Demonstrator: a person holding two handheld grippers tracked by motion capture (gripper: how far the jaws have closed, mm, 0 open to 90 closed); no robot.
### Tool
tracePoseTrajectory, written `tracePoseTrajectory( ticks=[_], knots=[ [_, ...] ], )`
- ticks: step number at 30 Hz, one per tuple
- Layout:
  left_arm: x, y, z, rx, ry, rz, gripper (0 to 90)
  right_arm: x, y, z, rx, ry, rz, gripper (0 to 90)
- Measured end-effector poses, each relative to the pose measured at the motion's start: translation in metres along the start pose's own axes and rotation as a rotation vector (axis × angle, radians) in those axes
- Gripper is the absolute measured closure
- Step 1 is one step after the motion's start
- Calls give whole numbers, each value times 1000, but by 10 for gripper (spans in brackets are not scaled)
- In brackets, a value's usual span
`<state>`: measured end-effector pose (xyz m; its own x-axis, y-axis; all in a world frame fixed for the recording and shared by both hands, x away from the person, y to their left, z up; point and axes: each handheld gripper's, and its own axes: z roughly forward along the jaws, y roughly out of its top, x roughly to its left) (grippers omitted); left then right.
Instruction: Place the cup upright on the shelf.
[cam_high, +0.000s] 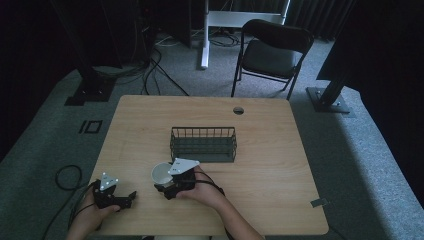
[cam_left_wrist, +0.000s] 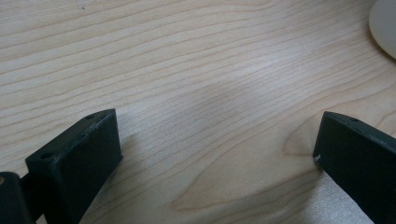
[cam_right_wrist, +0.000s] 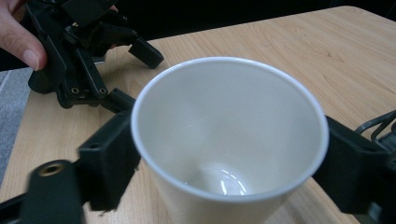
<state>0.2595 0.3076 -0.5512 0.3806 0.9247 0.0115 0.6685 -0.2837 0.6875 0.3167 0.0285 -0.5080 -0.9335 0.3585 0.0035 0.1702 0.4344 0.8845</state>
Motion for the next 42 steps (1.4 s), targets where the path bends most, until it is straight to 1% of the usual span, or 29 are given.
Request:
tracePoseTrajectory(
  ticks=[1, 3, 5, 6, 8, 11, 13, 18, 22, 27, 32, 36, 40, 42],
  knots=[
    [0, 0, 0, 0, 0, 0, 11, 0, 1, 0, -1, -2, 1, 192],
    [0, 0, 0, 0, 0, 0, 11, -1, 2, 1, 1, 1, 13, 195],
    [0, 0, 0, 0, 0, 0, 11, -2, 3, 0, -6, 9, 43, 197],
    [0, 0, 0, 0, 0, 0, 11, -2, 5, -1, -7, 19, 46, 197],
    [0, 0, 0, 0, 0, 0, 11, -1, 8, -3, -14, 30, 38, 197],
    [0, 0, 0, 0, -1, -2, 11, -1, 14, -5, -8, 38, 20, 197],
    [0, 0, 0, 0, -1, -1, 11, -2, 18, -7, -1, 35, 3, 197],
    [0, 0, 0, 0, 0, 0, 11, -5, 29, -14, -11, 23, -2, 198],
    [0, 0, 0, 2, -1, 0, 11, -8, 40, -22, -31, 10, -7, 197],
    [0, 0, 0, 1, -1, 0, 11, -13, 53, -34, -78, -21, -4, 197],
    [0, 0, 0, -1, 0, -1, 11, -20, 65, -44, -111, -67, 3, 198],
    [0, 0, 0, 0, 0, -2, 11, -26, 74, -51, -118, -87, -11, 198],
    [0, 0, 0, 2, -1, -1, 11, -32, 85, -59, -144, -115, -7, 198],
    [0, 0, 0, 2, -1, -1, 11, -36, 89, -62, -145, -137, -9, 198]
  ],
)
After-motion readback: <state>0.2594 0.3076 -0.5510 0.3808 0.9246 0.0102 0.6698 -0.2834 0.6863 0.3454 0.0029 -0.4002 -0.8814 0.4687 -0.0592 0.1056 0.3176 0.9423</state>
